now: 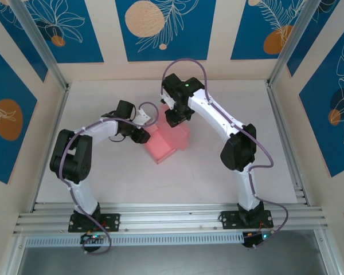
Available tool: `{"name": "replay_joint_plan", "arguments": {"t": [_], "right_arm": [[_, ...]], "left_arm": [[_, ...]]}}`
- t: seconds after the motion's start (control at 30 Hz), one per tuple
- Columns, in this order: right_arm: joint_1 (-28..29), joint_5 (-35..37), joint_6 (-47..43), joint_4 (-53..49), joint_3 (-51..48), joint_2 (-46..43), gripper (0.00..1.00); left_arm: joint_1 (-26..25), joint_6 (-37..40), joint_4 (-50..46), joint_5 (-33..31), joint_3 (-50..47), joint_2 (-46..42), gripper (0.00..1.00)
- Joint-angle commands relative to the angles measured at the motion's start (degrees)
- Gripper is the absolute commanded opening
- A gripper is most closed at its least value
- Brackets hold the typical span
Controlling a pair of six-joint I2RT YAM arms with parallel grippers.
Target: Fold the paper box
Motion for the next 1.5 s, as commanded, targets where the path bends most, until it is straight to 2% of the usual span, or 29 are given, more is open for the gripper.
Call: {"name": "replay_joint_plan", "arguments": {"t": [0.0, 0.1, 0.2, 0.27, 0.4, 0.53, 0.6, 0.7, 0.9, 1.03, 1.17, 1.3, 1.47], "right_arm": [[0.4, 0.1, 1.6, -1.9, 3.7, -0.2, 0.59], [0.6, 2.4, 4.6, -2.5, 5.6, -1.8, 0.72], [0.6, 5.6, 9.5, -2.5, 5.8, -5.6, 0.80], [0.4, 8.4, 15.3, -1.1, 2.5, -9.8, 0.82], [0.8, 10.7, 30.9, 9.3, -19.2, -26.1, 0.85], [1.9, 5.6, 47.8, 24.3, -46.6, -42.0, 0.87], [2.5, 2.1, 55.1, 29.9, -57.0, -46.2, 0.87], [3.7, -1.6, 59.9, 33.8, -62.2, -45.0, 0.87], [5.4, -3.6, 59.3, 31.9, -55.0, -31.2, 0.90], [5.0, -1.2, 58.3, 31.4, -51.3, -25.2, 0.90], [2.9, 2.1, 53.4, 31.1, -48.3, -23.9, 0.90], [0.1, 5.4, 48.2, 33.1, -49.3, -25.0, 0.92], [-6.8, -0.2, 43.5, 43.4, -56.7, -27.1, 0.92]], "left_arm": [[-0.1, -1.7, 2.6, -0.1, -0.9, -3.3, 0.49], [-0.1, -2.7, 2.9, 1.0, -0.8, -3.3, 0.49], [-0.2, -3.3, 2.1, 1.0, -0.1, -2.3, 0.48], [-0.2, -3.6, 1.5, 0.8, 0.5, -1.7, 0.47], [-0.2, -6.2, 0.8, 0.0, 0.5, -1.4, 0.46], [-0.8, -9.5, -0.3, -1.4, -0.4, -1.7, 0.45], [-1.3, -10.8, 0.2, -1.4, -1.3, -2.7, 0.45], [-1.5, -13.0, 0.9, 0.5, -1.8, -3.7, 0.46], [-1.7, -16.4, 1.3, 0.5, -1.3, -3.8, 0.47], [-1.8, -18.2, 2.8, 1.3, -1.7, -3.9, 0.47], [-1.8, -18.5, 3.5, 1.7, -2.0, -3.7, 0.47], [-1.9, -18.7, 4.1, 1.7, -2.3, -3.3, 0.47], [-2.0, -18.6, 4.2, 1.5, -2.8, -3.2, 0.47]]}}
